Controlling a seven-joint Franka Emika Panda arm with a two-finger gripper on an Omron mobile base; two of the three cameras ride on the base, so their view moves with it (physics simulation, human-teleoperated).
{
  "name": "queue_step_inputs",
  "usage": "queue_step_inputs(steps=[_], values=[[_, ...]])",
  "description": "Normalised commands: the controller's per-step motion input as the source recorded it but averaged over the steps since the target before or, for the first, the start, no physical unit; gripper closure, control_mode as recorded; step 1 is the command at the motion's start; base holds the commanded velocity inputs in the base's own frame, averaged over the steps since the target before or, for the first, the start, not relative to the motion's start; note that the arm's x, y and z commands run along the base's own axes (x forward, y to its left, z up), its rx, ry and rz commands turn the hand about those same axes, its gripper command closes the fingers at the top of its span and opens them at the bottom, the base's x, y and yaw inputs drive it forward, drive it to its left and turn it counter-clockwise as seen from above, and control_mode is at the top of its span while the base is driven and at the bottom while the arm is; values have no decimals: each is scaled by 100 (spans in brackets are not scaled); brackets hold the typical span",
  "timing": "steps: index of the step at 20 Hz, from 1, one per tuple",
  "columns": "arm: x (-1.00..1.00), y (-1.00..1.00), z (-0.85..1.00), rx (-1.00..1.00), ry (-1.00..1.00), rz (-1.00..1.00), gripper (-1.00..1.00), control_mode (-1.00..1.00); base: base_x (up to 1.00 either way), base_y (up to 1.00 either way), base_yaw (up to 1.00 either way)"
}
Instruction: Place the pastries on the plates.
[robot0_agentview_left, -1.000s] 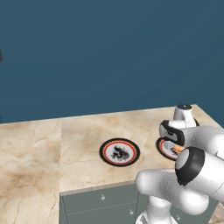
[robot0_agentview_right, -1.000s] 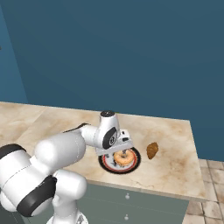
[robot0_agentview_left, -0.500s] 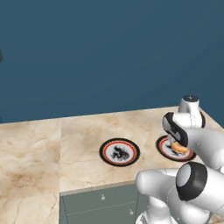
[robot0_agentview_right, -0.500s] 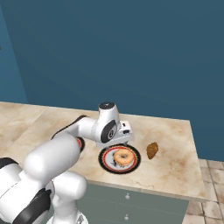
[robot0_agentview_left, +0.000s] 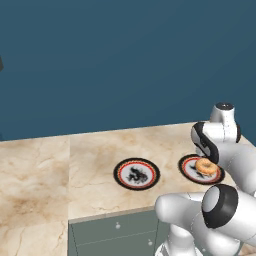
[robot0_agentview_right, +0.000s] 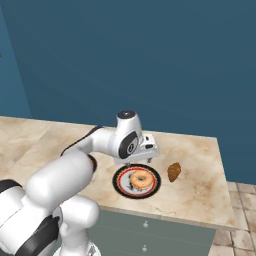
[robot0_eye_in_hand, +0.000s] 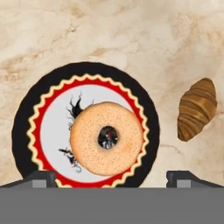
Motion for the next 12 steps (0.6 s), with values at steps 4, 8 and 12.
queue_step_inputs(steps=[4,8,12], values=[[0,-16,8,0,-5,-13,-100,-100,0,0,0],[0,-10,5,2,-7,-13,-100,-100,0,0,0],[0,-16,1,7,-6,-13,-100,-100,0,0,0]])
